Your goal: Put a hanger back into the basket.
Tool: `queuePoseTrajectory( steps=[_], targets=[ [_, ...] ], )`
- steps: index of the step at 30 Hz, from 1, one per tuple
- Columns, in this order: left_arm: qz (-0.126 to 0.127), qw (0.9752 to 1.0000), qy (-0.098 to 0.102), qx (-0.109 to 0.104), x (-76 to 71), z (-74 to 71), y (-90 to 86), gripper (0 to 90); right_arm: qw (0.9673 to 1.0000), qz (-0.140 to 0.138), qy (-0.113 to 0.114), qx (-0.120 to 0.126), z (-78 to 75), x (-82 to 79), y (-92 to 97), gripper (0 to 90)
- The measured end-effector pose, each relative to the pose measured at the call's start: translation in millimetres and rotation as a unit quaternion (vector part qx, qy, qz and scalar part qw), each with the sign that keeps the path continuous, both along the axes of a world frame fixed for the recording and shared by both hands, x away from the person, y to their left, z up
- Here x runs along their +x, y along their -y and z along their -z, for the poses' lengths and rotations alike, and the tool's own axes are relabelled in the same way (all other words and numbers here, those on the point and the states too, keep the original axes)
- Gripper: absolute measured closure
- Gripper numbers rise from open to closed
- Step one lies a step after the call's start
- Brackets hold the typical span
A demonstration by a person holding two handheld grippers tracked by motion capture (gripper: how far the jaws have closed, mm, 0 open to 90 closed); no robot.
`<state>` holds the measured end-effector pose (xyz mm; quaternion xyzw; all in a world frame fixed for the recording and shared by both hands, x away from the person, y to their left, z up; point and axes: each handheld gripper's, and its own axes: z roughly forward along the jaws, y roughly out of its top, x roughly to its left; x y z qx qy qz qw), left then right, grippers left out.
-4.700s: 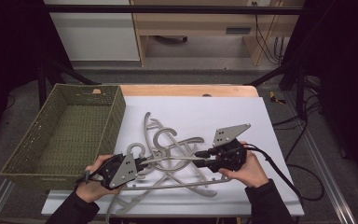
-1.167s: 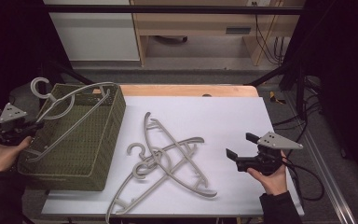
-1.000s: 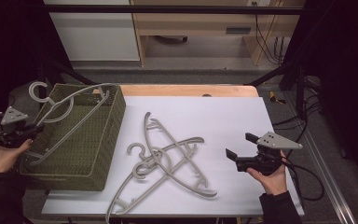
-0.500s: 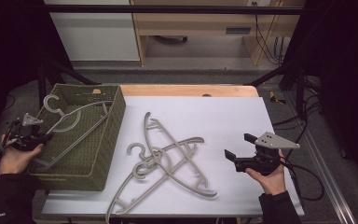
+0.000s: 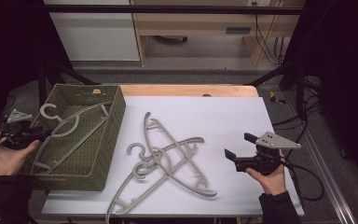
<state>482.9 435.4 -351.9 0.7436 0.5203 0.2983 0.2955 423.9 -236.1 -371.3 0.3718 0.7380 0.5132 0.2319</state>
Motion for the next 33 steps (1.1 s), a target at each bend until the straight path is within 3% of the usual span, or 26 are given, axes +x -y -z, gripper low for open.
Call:
queuePoseTrajectory(
  steps=[4,7,11,12,16,21,23,28,33],
  targets=[
    [0.024,0.9987,0.036,-0.026,-5.3,-9.6,17.6,47.6,1.0000,0.000,-0.001,0.000,-1.0,0.3,-1.8,7.1],
    [0.042,0.9954,0.068,-0.054,-9.7,-14.9,29.4,40.3,1.0000,0.000,0.003,-0.004,-2.4,0.7,-4.7,7.0],
    [0.069,0.9884,0.106,-0.084,-19.0,-19.7,48.9,31.3,1.0000,-0.001,0.006,-0.002,-5.3,1.8,-7.3,7.0],
    [0.082,0.9850,0.117,-0.097,-23.4,-20.6,56.2,29.9,1.0000,-0.001,0.006,-0.002,-6.1,2.1,-8.0,7.0],
    [0.110,0.9756,0.140,-0.129,-33.4,-20.2,75.2,22.5,0.9999,-0.005,0.010,-0.002,-10.2,4.0,-13.1,6.9],
    [0.144,0.9696,0.145,-0.135,-44.9,-16.5,101.8,15.4,0.9999,-0.012,0.010,-0.006,-13.7,7.7,-21.8,6.7],
    [0.150,0.9694,0.143,-0.132,-46.6,-15.7,105.5,14.2,0.9998,-0.015,0.008,-0.009,-14.5,8.4,-24.8,6.7],
    [0.177,0.9662,0.137,-0.128,-53.3,-8.4,123.0,11.6,0.9995,-0.029,0.003,-0.015,-15.3,10.3,-39.2,7.4],
    [0.192,0.9631,0.138,-0.128,-58.5,-3.6,130.3,10.2,0.9981,-0.049,-0.017,-0.033,-14.1,11.0,-59.0,7.5]
  ],
)
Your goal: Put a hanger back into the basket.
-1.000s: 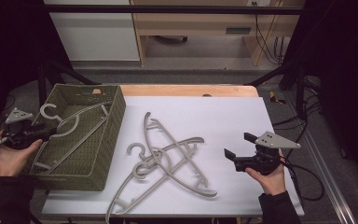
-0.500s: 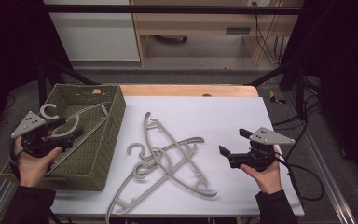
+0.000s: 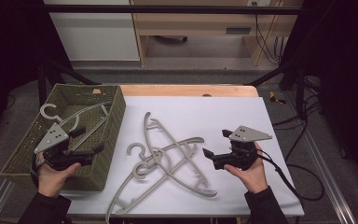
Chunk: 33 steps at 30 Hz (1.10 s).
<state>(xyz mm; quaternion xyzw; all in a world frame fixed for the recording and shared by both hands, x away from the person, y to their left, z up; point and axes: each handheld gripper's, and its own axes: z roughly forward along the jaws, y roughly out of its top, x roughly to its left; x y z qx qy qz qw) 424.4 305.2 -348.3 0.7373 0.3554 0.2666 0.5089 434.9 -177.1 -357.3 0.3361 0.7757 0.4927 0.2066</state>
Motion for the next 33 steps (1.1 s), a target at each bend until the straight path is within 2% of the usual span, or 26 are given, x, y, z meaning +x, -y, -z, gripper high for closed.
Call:
queuePoseTrajectory(
  steps=[4,6,10,11,12,18,21,23,26,28,29,30,32,33],
  targets=[
    [0.004,1.0000,0.002,0.003,-2.8,4.4,3.8,9.8,0.9993,-0.026,-0.023,-0.017,5.5,-1.0,-13.9,8.0],
    [0.008,0.9999,0.001,0.008,-2.0,5.8,5.3,9.6,0.9983,-0.031,-0.043,-0.024,10.6,-0.4,-20.9,8.2],
    [0.010,0.9998,-0.003,0.014,-1.4,8.3,7.1,8.6,0.9956,-0.040,-0.061,-0.059,20.0,0.6,-33.8,9.2],
    [0.010,0.9998,-0.003,0.014,-1.4,8.3,7.1,8.6,0.9956,-0.040,-0.061,-0.059,20.0,0.6,-33.8,9.2],
    [0.011,0.9998,-0.003,0.014,-1.2,8.2,6.6,8.5,0.9931,-0.052,-0.073,-0.075,24.4,0.0,-41.5,9.5],
    [0.015,0.9998,-0.007,0.013,-1.6,8.0,4.3,7.3,0.9881,-0.068,-0.093,-0.102,34.3,-0.2,-62.3,11.3],
    [0.013,0.9998,-0.007,0.013,-1.1,7.3,3.1,7.1,0.9845,-0.079,-0.104,-0.117,39.6,-1.4,-72.4,14.2],
    [0.012,0.9998,-0.007,0.014,-0.4,7.1,1.8,7.1,0.9817,-0.096,-0.111,-0.122,44.0,-1.7,-79.9,16.6],
    [0.007,0.9998,-0.009,0.013,-0.7,7.5,0.7,7.1,0.9753,-0.103,-0.129,-0.147,52.0,-4.1,-93.9,22.0],
    [0.007,0.9998,-0.009,0.013,-0.9,7.0,0.2,7.1,0.9715,-0.114,-0.142,-0.151,58.6,-3.9,-100.4,26.0],
    [0.007,0.9999,-0.008,0.013,-0.9,6.7,0.2,7.1,0.9702,-0.111,-0.152,-0.153,60.5,-4.3,-102.8,27.9],
    [0.008,0.9998,-0.007,0.014,-0.9,6.7,0.2,7.1,0.9674,-0.116,-0.158,-0.160,64.0,-3.4,-105.1,30.0],
    [0.007,0.9998,-0.008,0.016,-0.5,6.9,-0.1,7.1,0.9639,-0.121,-0.170,-0.165,69.7,-1.4,-109.1,33.7],
    [0.007,0.9998,-0.008,0.016,-0.2,7.3,-0.5,7.1,0.9635,-0.120,-0.171,-0.167,72.1,-0.3,-110.4,35.4]
  ],
)
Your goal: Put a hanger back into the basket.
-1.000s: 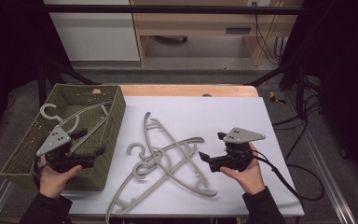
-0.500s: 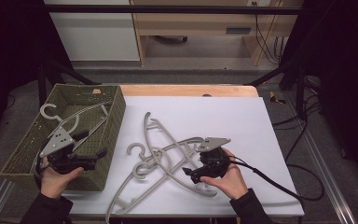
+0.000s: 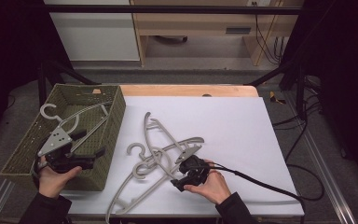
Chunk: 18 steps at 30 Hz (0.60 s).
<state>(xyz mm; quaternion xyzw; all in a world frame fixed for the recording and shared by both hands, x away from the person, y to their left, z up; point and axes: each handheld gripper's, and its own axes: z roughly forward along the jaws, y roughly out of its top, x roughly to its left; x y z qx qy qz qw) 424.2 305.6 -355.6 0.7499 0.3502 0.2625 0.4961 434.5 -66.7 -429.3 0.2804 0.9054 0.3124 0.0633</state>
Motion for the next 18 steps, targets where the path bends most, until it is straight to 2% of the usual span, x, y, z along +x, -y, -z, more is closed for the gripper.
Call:
queuePoseTrajectory(
  steps=[5,11,18],
  targets=[
    [-0.002,1.0000,-0.001,0.000,0.4,0.4,-0.8,7.5,0.9995,-0.006,-0.025,-0.019,13.0,3.1,-6.0,46.5],
    [0.000,1.0000,-0.002,0.004,0.6,0.9,0.8,7.7,0.9987,0.001,-0.049,-0.016,25.6,10.1,-10.9,62.7],
    [0.001,1.0000,-0.002,0.004,0.6,1.2,1.5,7.9,0.9983,-0.001,-0.056,-0.017,31.2,14.1,-12.1,71.8]
  ],
)
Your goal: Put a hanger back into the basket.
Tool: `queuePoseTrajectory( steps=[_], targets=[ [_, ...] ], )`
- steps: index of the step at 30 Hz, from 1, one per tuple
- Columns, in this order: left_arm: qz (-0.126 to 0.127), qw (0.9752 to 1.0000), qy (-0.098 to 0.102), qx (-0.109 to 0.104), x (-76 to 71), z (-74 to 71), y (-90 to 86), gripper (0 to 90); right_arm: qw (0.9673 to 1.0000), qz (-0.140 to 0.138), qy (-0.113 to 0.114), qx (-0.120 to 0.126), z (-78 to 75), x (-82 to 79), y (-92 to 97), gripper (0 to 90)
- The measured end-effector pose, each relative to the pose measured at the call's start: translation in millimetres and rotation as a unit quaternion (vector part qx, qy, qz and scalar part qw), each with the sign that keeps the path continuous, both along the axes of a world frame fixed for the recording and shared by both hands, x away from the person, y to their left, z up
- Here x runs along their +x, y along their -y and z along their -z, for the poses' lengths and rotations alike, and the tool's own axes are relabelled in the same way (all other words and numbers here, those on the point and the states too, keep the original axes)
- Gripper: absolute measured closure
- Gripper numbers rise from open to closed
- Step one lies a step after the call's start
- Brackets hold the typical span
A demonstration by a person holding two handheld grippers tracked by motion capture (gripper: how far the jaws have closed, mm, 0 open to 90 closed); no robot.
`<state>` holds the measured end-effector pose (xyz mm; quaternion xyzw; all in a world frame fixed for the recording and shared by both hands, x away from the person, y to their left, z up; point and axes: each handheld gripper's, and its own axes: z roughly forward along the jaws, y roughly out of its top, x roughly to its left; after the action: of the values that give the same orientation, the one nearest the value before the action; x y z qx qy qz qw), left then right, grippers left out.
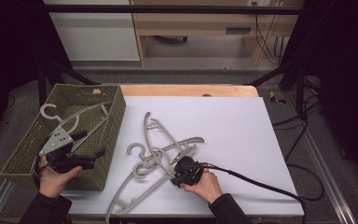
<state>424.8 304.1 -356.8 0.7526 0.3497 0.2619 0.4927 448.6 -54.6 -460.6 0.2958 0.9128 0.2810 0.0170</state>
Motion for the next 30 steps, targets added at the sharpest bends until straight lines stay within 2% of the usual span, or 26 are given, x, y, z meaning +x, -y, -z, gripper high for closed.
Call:
queuePoseTrajectory(
  steps=[3,7,9,14,18,24,26,30],
  targets=[
    [0.002,1.0000,0.000,0.003,-0.3,-0.1,0.9,7.9,1.0000,0.004,-0.005,0.001,0.0,-0.2,-0.3,79.3],
    [0.002,1.0000,0.002,0.003,-1.1,-1.0,0.8,7.9,0.9996,0.018,-0.021,-0.001,-2.9,1.7,1.5,81.5],
    [0.002,1.0000,0.003,0.002,-1.4,-1.2,0.5,8.0,0.9996,0.020,-0.016,-0.009,-4.5,1.9,3.0,81.7],
    [0.004,1.0000,0.005,0.002,-2.8,-2.4,0.7,8.1,0.9997,0.019,-0.012,-0.007,-13.4,1.3,8.6,81.9],
    [0.006,0.9999,0.011,0.006,-4.3,-4.0,1.5,8.1,0.9996,0.020,-0.013,0.013,-24.6,1.3,18.1,82.1],
    [0.011,0.9998,0.014,0.012,-5.7,-5.0,4.2,8.1,0.9993,0.014,-0.001,0.035,-46.0,0.3,36.4,82.3],
    [0.013,0.9997,0.015,0.016,-6.4,-5.1,5.7,8.1,0.9984,0.013,-0.007,0.054,-52.3,-0.6,41.9,82.4],
    [0.020,0.9993,0.020,0.025,-7.7,-6.2,8.2,8.1,0.9979,0.006,-0.004,0.065,-61.2,-1.9,49.1,82.5]
  ],
)
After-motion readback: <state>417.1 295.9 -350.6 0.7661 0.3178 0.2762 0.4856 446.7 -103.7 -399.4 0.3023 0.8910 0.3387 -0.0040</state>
